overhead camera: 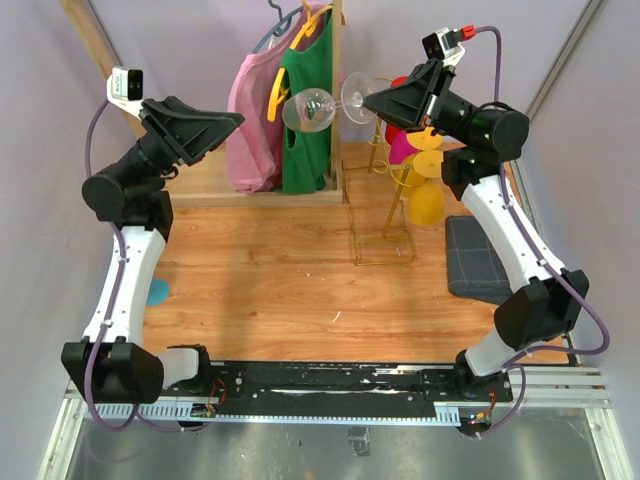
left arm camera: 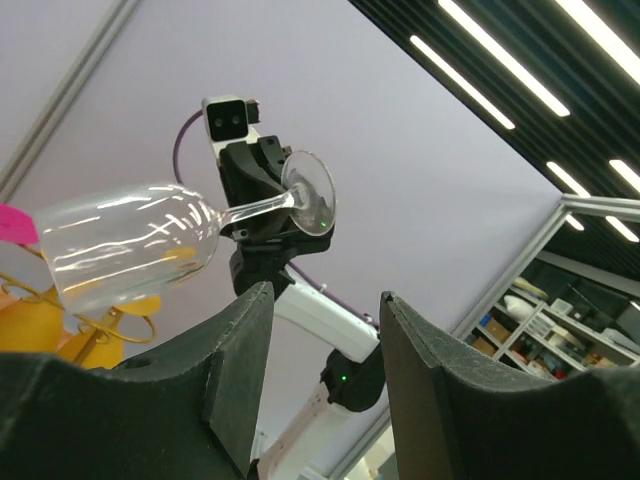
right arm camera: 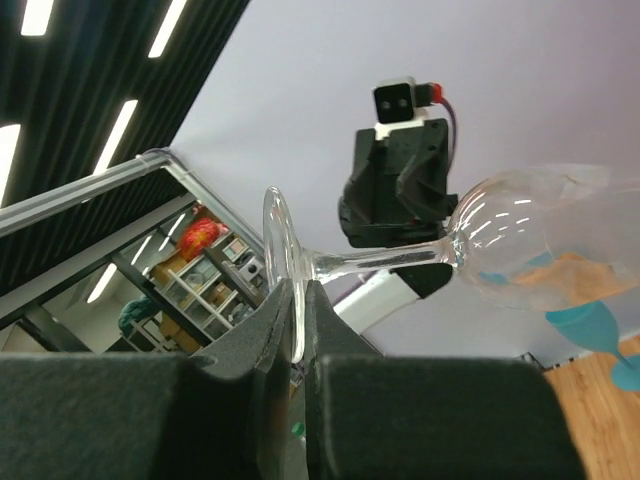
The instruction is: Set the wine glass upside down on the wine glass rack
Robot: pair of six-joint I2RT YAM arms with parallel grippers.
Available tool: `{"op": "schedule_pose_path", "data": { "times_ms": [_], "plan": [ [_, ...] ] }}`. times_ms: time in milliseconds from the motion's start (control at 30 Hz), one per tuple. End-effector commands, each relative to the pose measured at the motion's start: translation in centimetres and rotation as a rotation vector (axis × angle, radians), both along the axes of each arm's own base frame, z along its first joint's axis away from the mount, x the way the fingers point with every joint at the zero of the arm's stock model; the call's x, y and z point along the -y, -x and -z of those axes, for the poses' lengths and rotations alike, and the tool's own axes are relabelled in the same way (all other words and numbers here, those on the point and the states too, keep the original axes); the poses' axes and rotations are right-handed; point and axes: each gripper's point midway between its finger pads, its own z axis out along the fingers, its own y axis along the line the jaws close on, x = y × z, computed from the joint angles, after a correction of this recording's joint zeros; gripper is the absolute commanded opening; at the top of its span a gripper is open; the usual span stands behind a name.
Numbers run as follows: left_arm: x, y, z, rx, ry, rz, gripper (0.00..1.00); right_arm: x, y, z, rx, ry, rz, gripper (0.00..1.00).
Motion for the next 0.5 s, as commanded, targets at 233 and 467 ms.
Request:
{"op": "schedule_pose_path", "data": {
  "times_ms": [233,467],
  "plan": [
    [1.7,-1.7,3.0,-0.173,-0.056,-0.002,0.51,-1.6,0.8,4.2,0.022,0.269,0.124,0.01],
    [2.8,-2.7,5.5,-0.268,-0.102,-0.023,0.51,-2.7,0.8,7.1,0.003,0.388,0.148,0.01]
  ]
}}
